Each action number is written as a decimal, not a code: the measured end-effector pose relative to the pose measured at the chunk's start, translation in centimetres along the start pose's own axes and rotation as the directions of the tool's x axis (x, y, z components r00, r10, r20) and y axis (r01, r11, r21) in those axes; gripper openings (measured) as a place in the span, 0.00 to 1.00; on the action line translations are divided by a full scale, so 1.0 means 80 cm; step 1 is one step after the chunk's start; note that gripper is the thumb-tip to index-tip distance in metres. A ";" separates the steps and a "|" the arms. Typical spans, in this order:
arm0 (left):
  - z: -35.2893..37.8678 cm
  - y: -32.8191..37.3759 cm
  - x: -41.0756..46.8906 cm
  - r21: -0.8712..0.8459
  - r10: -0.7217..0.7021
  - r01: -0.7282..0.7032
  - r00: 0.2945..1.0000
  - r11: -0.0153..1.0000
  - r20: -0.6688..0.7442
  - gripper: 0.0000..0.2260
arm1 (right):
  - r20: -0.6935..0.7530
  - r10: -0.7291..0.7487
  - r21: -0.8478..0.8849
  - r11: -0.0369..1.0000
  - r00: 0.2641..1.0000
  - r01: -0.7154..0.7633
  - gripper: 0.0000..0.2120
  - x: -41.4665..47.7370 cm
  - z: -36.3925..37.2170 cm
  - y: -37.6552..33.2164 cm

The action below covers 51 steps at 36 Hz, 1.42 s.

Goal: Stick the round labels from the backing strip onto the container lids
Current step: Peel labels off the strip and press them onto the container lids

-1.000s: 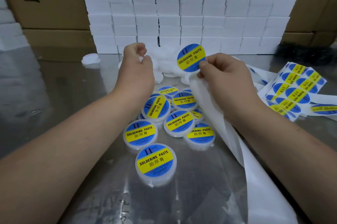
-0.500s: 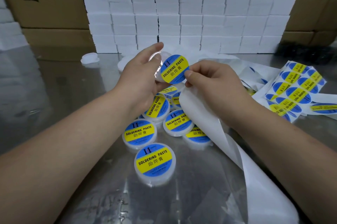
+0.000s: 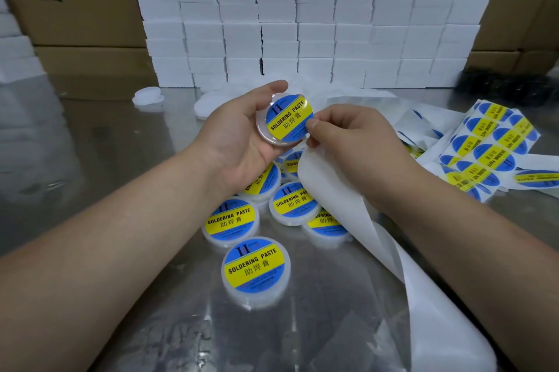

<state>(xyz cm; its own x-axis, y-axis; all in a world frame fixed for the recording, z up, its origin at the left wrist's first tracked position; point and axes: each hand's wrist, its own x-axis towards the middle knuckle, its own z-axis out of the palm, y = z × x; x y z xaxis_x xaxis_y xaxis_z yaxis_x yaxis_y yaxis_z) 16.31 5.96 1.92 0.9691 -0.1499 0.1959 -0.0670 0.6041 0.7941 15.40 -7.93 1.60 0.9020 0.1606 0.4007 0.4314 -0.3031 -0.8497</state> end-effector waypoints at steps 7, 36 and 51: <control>0.002 -0.004 -0.003 0.059 0.054 -0.055 0.998 0.997 0.016 0.11 | -0.003 0.020 -0.023 1.000 1.000 -0.020 0.13 0.001 0.001 0.001; 0.003 -0.009 -0.006 0.177 0.086 -0.088 0.996 0.980 0.018 0.12 | -0.011 0.007 -0.105 0.994 1.000 -0.008 0.15 0.002 0.001 0.003; 0.006 -0.009 -0.009 0.224 0.094 -0.091 0.996 0.970 -0.001 0.13 | 0.002 0.008 -0.113 0.994 1.000 -0.008 0.14 0.003 -0.001 0.003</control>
<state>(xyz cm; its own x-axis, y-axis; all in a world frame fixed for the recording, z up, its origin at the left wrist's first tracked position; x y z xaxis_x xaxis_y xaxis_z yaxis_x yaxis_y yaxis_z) 15.53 5.27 1.44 0.9588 -0.0919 0.2690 -0.2067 0.4241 0.8817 15.69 -8.06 1.53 0.9056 0.1601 0.3927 0.4230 -0.4082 -0.8090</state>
